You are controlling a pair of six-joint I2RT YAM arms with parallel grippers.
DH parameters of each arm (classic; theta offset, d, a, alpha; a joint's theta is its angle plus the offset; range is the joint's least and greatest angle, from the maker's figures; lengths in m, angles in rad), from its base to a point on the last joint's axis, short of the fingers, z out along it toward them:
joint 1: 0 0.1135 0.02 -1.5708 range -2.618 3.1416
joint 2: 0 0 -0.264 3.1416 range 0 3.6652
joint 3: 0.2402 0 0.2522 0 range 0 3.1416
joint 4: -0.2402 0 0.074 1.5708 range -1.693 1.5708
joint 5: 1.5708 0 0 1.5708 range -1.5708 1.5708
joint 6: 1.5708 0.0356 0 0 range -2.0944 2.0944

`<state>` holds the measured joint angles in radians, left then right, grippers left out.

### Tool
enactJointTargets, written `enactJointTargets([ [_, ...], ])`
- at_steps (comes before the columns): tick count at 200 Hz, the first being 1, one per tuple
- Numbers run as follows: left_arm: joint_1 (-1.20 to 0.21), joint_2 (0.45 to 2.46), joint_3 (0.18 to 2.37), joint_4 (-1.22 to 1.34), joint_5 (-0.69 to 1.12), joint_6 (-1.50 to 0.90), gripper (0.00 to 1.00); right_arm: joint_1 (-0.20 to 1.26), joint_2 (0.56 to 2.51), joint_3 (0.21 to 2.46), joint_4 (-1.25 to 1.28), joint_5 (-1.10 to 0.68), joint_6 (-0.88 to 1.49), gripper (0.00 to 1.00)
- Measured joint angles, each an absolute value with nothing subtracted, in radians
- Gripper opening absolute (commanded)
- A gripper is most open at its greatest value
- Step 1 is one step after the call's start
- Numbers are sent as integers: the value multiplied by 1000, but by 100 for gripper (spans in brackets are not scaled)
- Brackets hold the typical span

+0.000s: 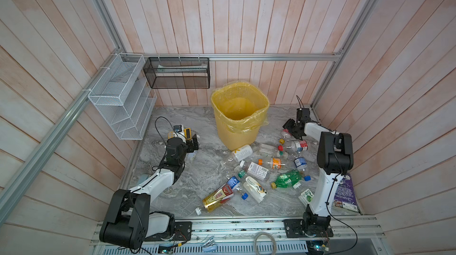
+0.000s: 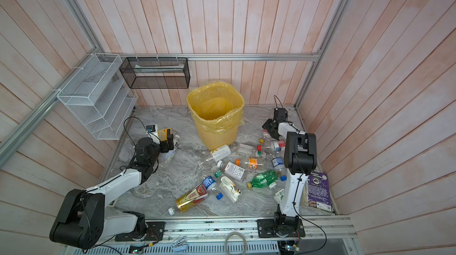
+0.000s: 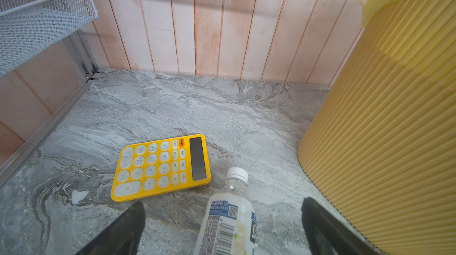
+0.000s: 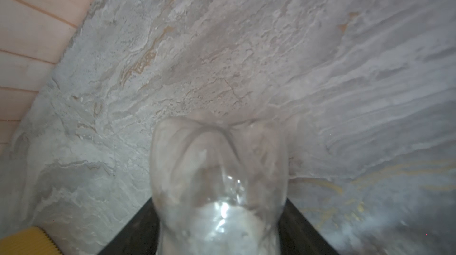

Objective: Throw the plastic bottles in the bin
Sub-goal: Pick up the plastic bottle from the top-right of the table, then throw the plastic bottle into the trash bin.

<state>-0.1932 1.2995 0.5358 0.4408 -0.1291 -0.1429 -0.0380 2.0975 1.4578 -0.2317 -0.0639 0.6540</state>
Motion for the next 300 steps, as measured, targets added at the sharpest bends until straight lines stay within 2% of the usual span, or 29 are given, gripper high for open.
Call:
enactJointTargets([
  [31,-193,1299,536,440,-129,-144,100,-27,2100,1465,-232,-61,627,46],
  [54,-193,1299,536,440,-132,-148,100,-27,2091,1456,-215,-62,619,43],
  [86,-194,1294,536,439,-141,-167,100,-27,1993,1404,-160,-77,609,43],
  [175,-197,1260,535,429,-191,-229,100,-27,1420,1308,197,-121,589,45],
  [207,-197,1247,535,402,-193,-237,100,-12,1384,1319,307,-171,635,45],
  [232,-197,1240,535,391,-192,-241,100,71,1465,1410,315,-226,646,47],
  [252,-197,1240,535,379,-192,-248,100,176,1591,1565,256,-282,605,55],
  [261,-197,1240,536,372,-192,-250,100,224,1650,1650,195,-297,566,68],
  [285,-197,1240,536,341,-192,-255,100,314,1738,1776,47,-295,472,89],
  [300,-197,1237,536,324,-192,-255,100,323,1732,1777,-10,-276,429,95],
])
